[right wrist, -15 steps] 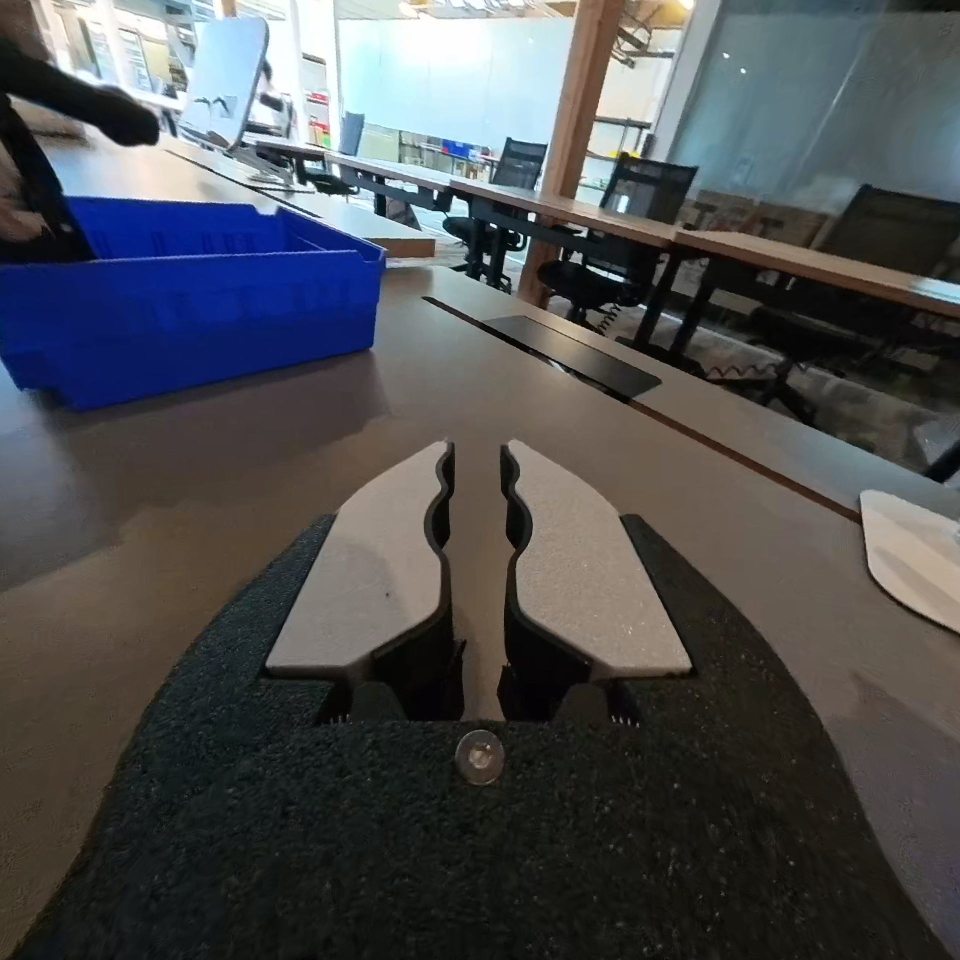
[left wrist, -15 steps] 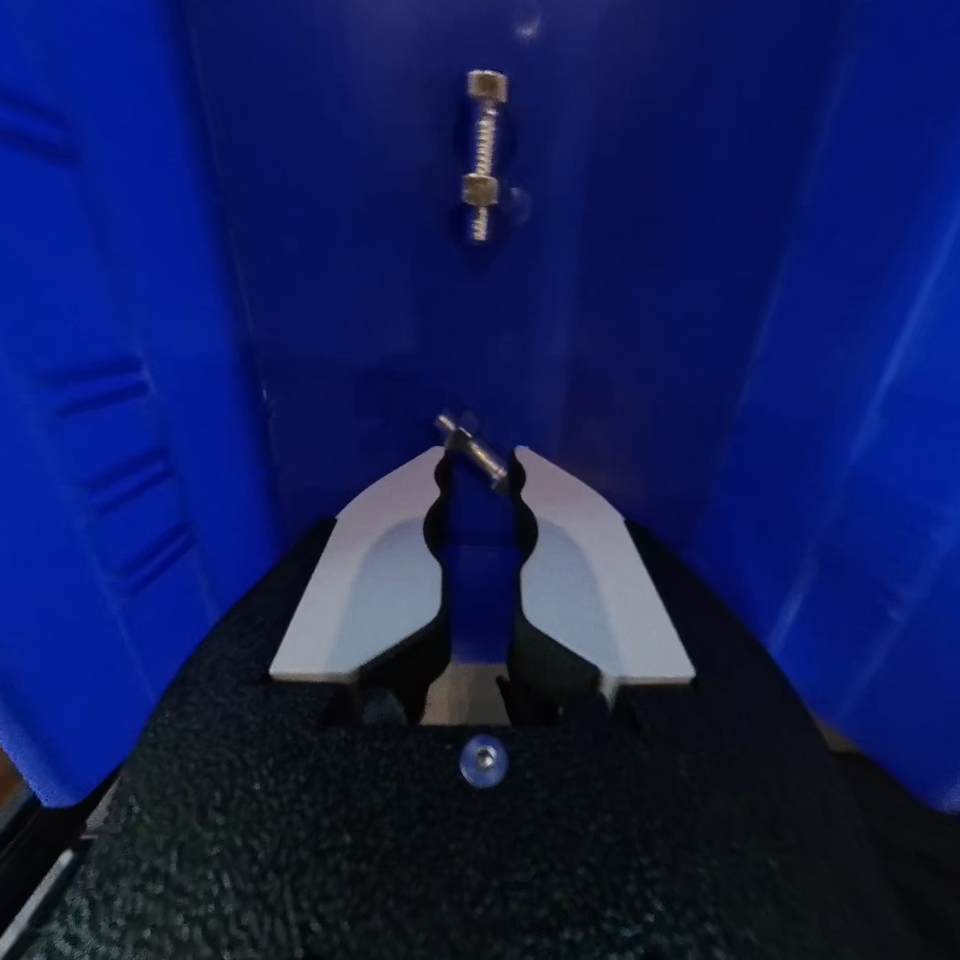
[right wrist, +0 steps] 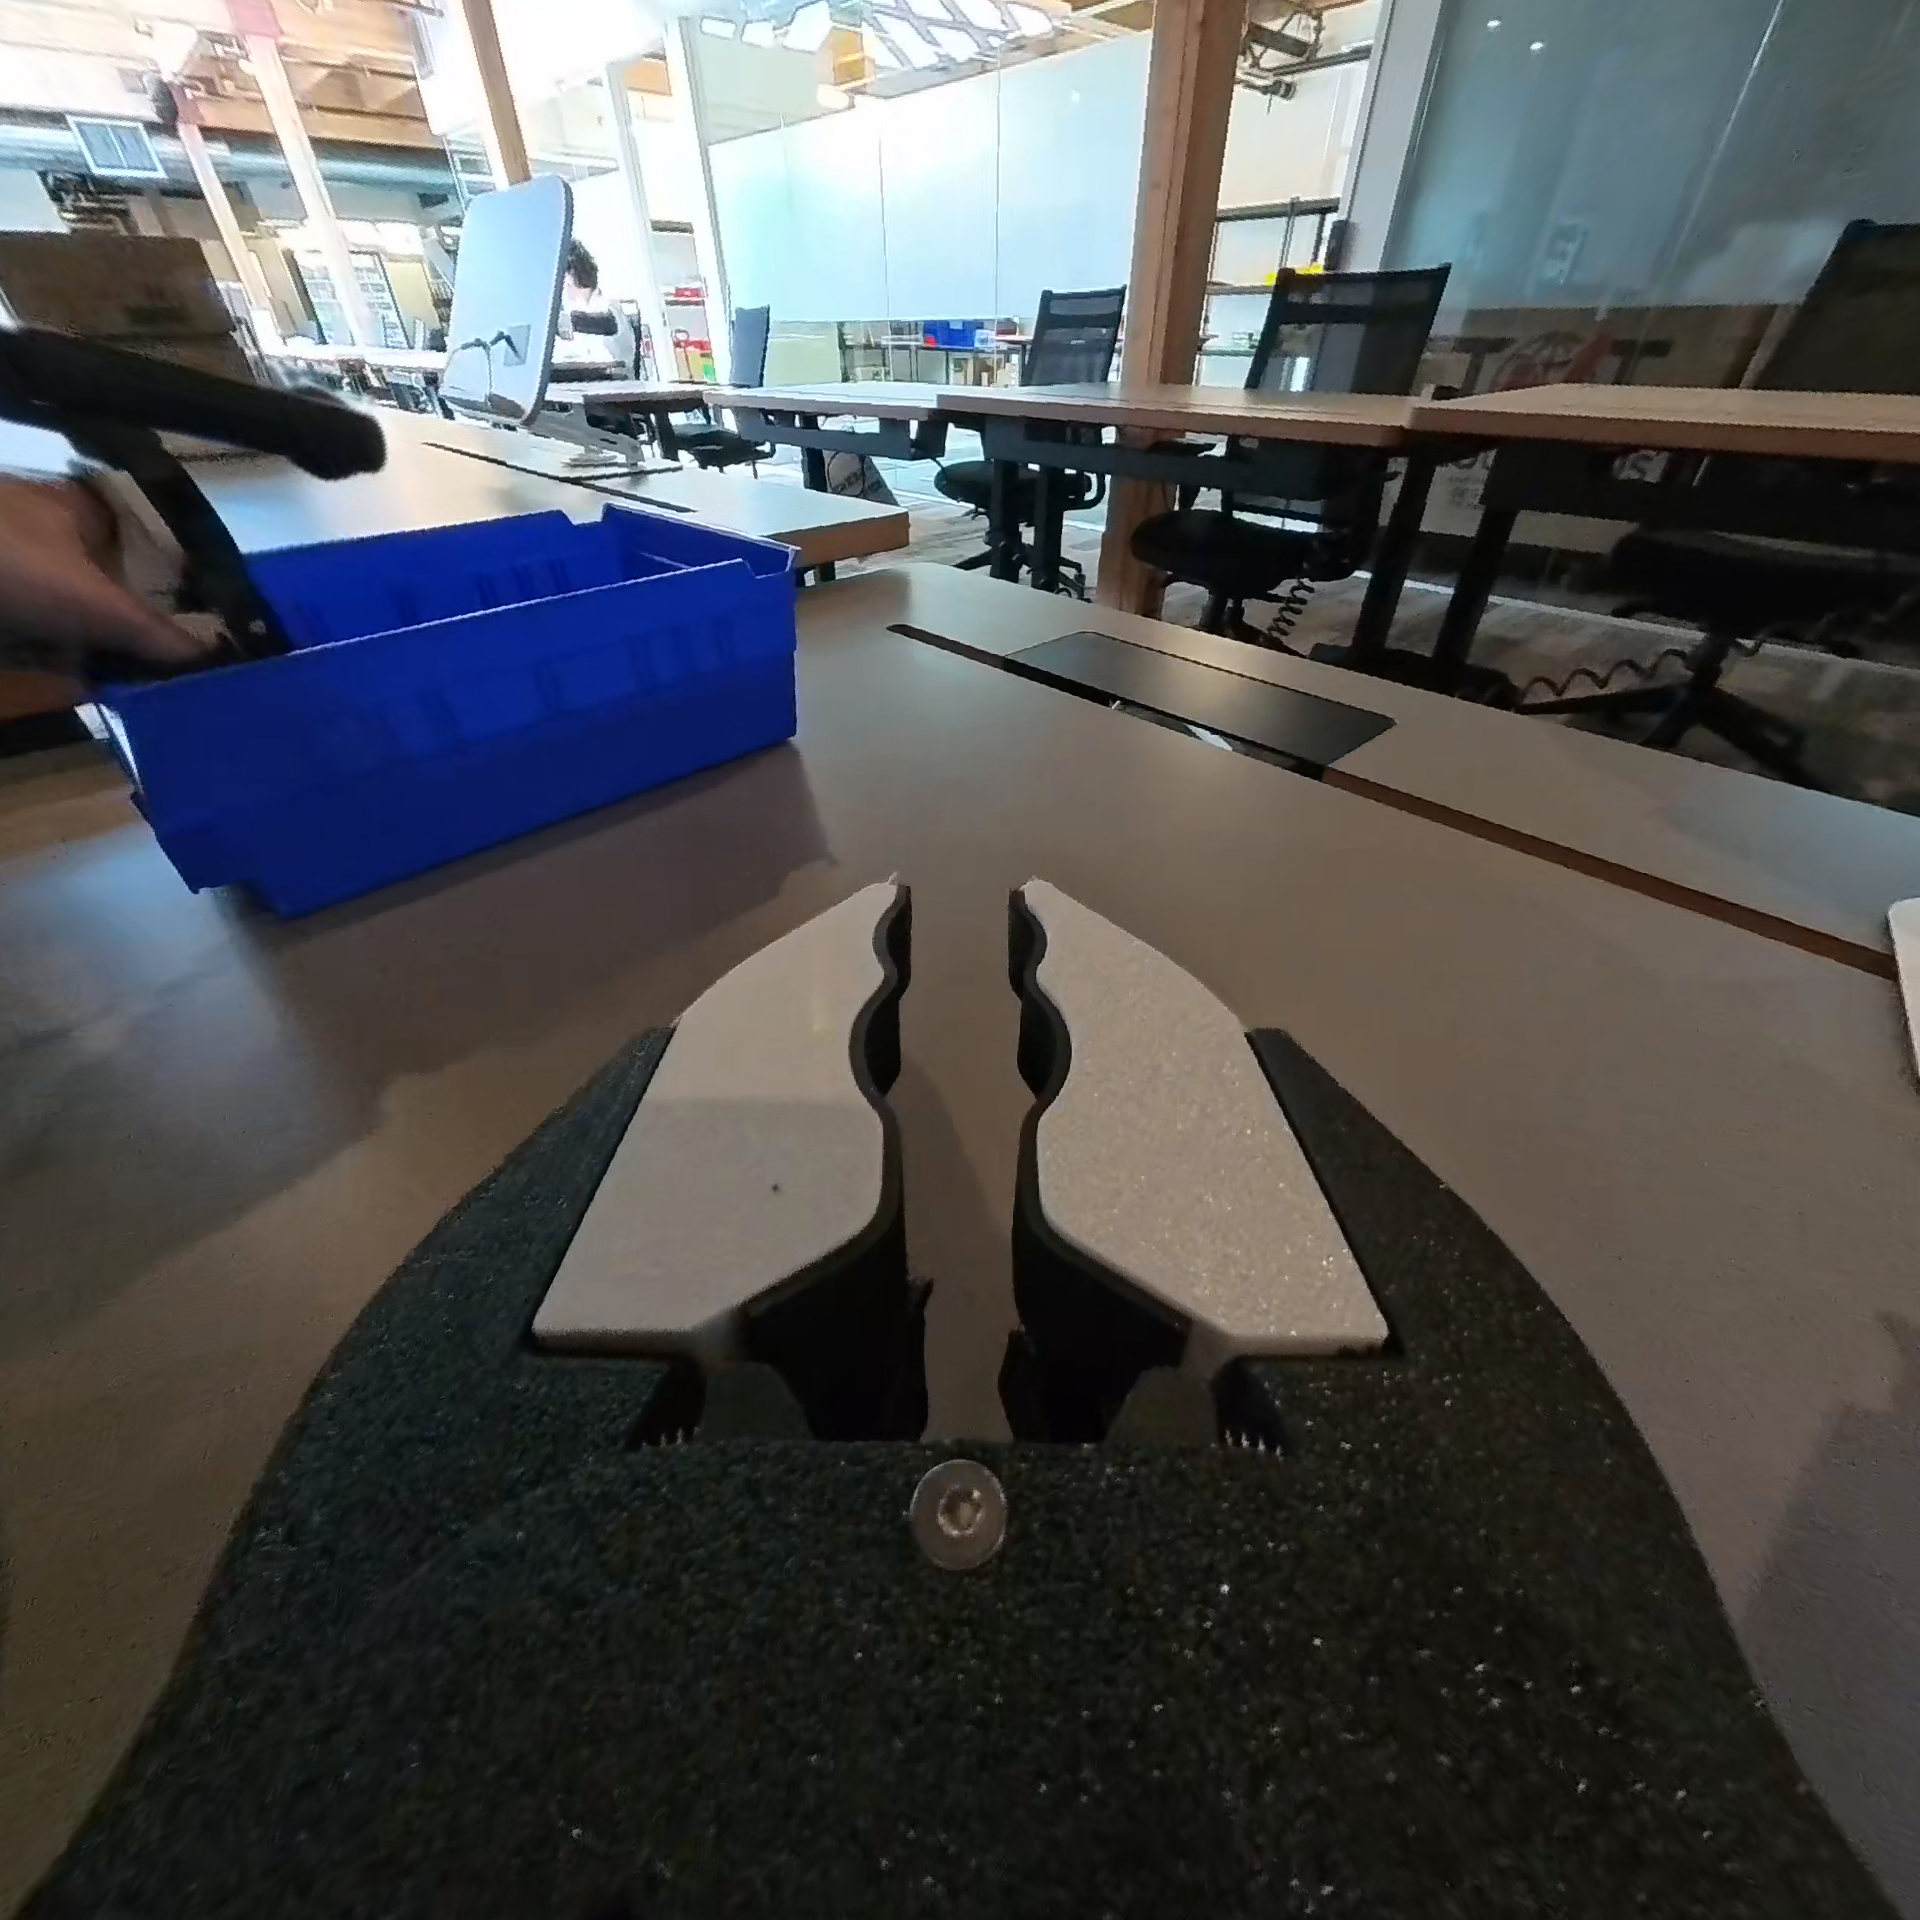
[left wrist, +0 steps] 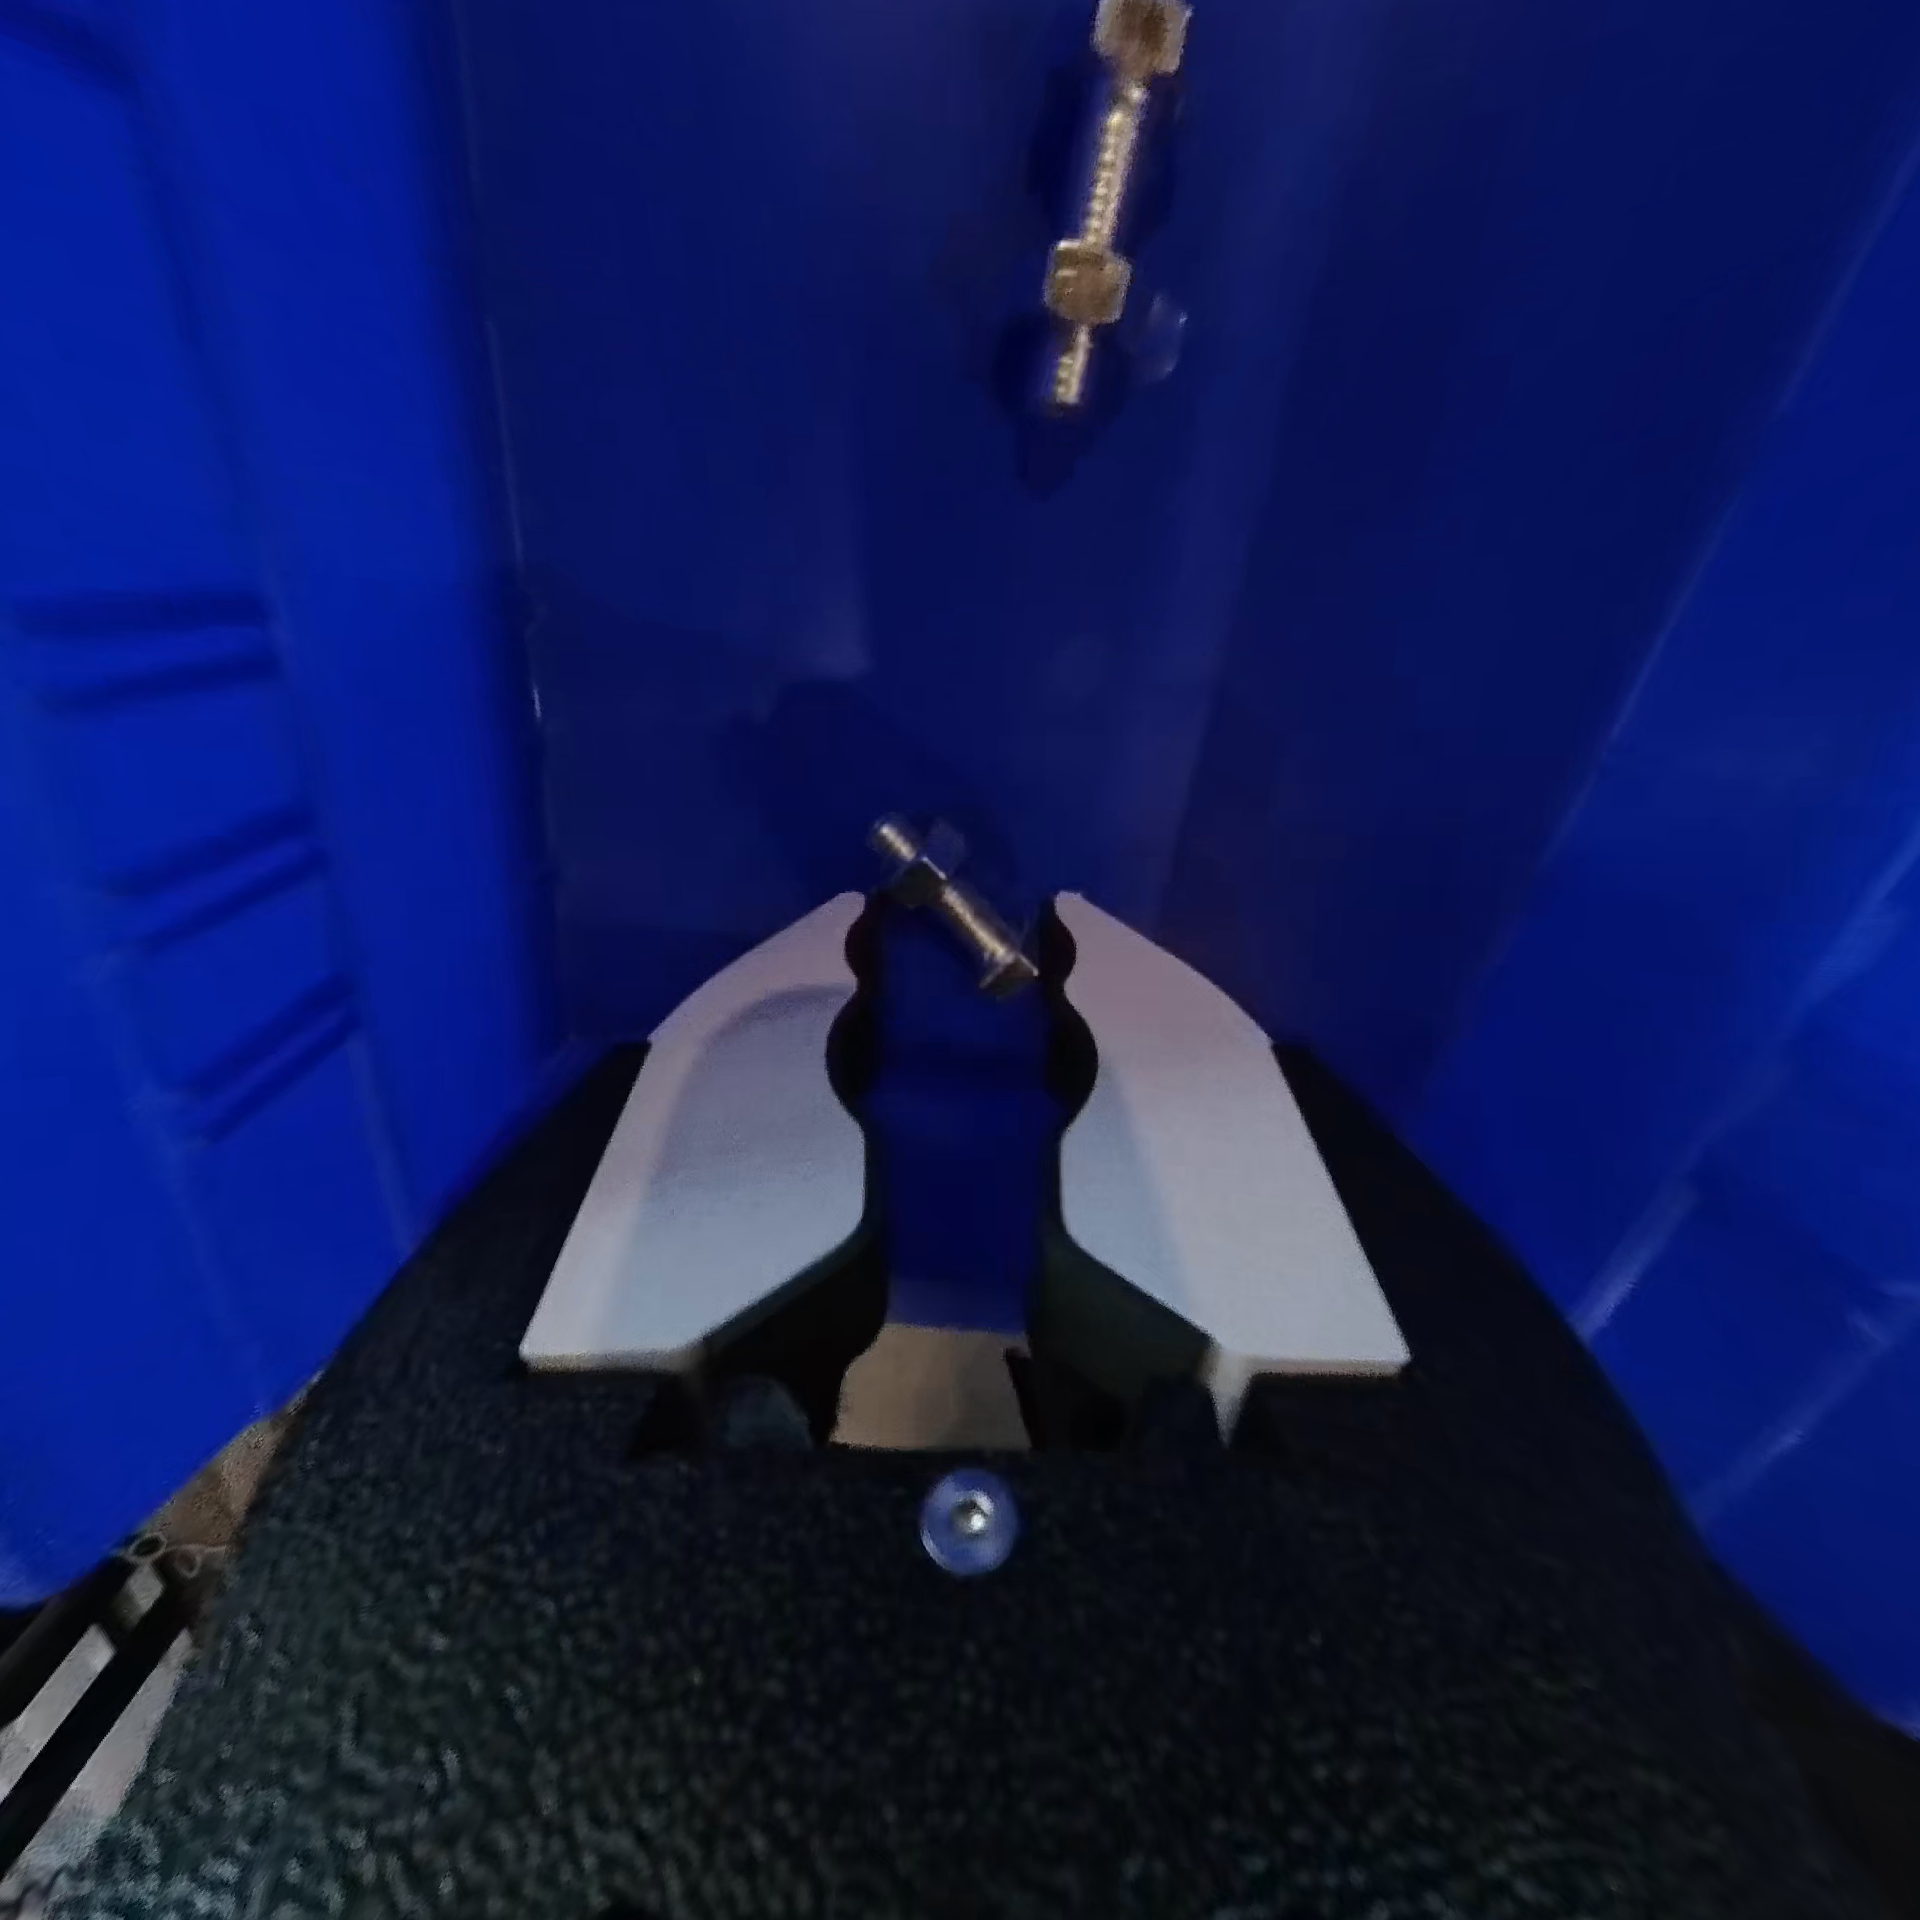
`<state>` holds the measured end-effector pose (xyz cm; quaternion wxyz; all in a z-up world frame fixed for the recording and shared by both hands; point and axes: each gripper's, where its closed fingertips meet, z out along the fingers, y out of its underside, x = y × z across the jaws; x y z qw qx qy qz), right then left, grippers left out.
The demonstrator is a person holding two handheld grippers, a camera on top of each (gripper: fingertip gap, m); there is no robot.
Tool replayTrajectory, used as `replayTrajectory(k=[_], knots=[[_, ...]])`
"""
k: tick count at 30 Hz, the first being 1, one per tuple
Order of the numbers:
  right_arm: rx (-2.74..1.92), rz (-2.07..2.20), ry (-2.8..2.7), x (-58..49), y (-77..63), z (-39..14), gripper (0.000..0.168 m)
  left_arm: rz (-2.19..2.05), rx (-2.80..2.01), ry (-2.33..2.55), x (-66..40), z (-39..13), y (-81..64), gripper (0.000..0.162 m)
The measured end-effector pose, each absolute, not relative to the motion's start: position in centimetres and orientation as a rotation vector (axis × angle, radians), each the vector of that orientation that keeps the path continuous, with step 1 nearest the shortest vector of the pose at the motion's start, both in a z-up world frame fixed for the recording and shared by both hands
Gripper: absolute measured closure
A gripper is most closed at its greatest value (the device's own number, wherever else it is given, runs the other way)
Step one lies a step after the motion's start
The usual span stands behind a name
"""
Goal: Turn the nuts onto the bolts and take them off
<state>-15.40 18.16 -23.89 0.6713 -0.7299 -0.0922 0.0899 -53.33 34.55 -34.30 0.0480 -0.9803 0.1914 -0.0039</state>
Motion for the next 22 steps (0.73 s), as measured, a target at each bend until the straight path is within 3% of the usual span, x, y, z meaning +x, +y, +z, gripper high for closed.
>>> replayTrajectory(k=[1,5,7,15,18,22], knots=[[-1.646,0.203,-0.210,-15.4,18.2,-23.9,0.151,0.003,-2.986,0.593,-53.5,-34.4,34.7,0.136],[-1.647,0.207,-0.219,-15.6,18.2,-24.0,0.151,0.024,-2.946,0.758,-53.4,-34.2,34.5,0.152],[-1.641,0.216,-0.230,-15.8,18.2,-23.9,0.151,0.030,-2.826,0.837,-52.5,-33.1,35.0,0.153],[-1.624,0.216,-0.326,-17.2,18.0,-23.9,0.150,-0.073,-1.945,1.346,-40.6,-22.4,31.6,0.153],[-1.638,0.165,-0.346,-17.1,18.1,-24.1,0.150,-0.209,-1.736,1.724,-34.4,-23.2,25.7,0.154],[-1.659,0.135,-0.358,-17.0,18.2,-24.4,0.150,-0.217,-1.606,2.196,-29.7,-28.6,20.4,0.154]])
